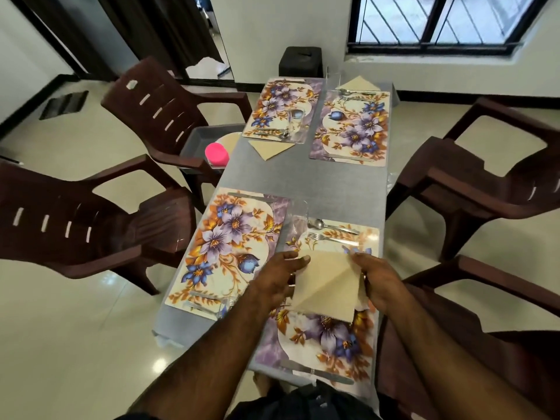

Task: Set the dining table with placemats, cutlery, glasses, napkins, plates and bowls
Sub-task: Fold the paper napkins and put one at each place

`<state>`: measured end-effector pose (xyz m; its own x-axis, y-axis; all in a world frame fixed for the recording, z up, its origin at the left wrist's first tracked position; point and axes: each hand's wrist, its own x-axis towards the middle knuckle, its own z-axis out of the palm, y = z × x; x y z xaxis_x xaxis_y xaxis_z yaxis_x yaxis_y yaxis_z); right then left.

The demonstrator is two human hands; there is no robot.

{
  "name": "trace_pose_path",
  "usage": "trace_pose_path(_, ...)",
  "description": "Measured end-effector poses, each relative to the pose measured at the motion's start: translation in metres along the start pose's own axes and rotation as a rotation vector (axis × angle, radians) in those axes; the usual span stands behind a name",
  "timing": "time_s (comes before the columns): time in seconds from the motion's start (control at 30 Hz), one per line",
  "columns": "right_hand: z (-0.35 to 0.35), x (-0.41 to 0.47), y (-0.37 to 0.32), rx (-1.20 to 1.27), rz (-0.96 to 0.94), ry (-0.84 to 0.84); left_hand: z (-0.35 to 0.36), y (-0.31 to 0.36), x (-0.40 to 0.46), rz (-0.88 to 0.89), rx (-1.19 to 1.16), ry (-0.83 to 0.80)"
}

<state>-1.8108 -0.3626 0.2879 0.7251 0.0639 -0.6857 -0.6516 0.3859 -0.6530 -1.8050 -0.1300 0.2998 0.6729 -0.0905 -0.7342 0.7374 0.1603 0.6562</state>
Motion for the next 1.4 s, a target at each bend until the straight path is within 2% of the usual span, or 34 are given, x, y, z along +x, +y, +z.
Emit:
trace_pose_path(0.07,0.003,0.003,0.010,0.039,0.074,0.019,0.002,-0.016,0.000,-0.071,-0.164,-0.030)
trace_pose_path(0.1,0.003,0.004,0.016,0.015,0.103,0.019,0.006,-0.023,-0.004,-0.110,-0.185,0.005)
trace_pose_path(0.17,0.002,0.004,0.025,0.005,0.116,0.026,0.011,-0.045,-0.001,-0.172,-0.099,0.135)
trace_pose_path(0.23,0.001,-0.001,0.028,0.029,0.073,0.036,0.012,-0.064,0.004,-0.190,-0.048,0.187)
trace_pose_path(0.33,-0.009,-0.003,0.026,-0.123,0.031,0.067,0.009,-0.069,0.010,-0.130,0.049,0.205)
trace_pose_path(0.4,-0.015,0.001,0.020,-0.272,-0.003,0.140,0.009,-0.060,0.010,-0.038,0.190,0.290)
trace_pose_path(0.5,-0.012,0.005,-0.003,-0.504,-0.231,0.273,0.011,-0.046,0.006,0.170,0.500,0.464)
trace_pose_path(0.57,-0.001,-0.001,-0.019,-0.697,-0.479,0.290,0.010,-0.038,0.006,0.268,0.537,0.480)
trace_pose_path(0.63,0.009,-0.007,-0.026,-0.870,-0.677,0.244,0.009,-0.031,0.007,0.262,0.395,0.393)
trace_pose_path(0.73,0.013,-0.004,-0.003,-1.254,-0.859,0.069,0.005,-0.030,0.010,-0.015,0.007,0.204)
trace_pose_path(0.83,0.003,0.003,0.037,-1.572,-0.688,-0.080,-0.002,-0.050,0.015,-0.206,-0.062,0.119)
trace_pose_path(0.97,-0.020,0.009,0.073,-1.687,-0.532,-0.090,-0.008,-0.073,0.027,-0.247,0.009,0.159)
trace_pose_path(1.13,-0.056,0.030,0.076,-1.700,-0.568,0.190,-0.008,-0.075,0.043,-0.245,0.250,0.221)
trace_pose_path(1.23,-0.066,0.044,0.073,-1.758,-0.577,0.291,-0.005,-0.077,0.054,-0.161,0.449,0.218)
trace_pose_path(1.4,-0.053,0.049,0.068,-1.687,-0.526,0.442,0.002,-0.086,0.063,-0.034,0.939,0.293)
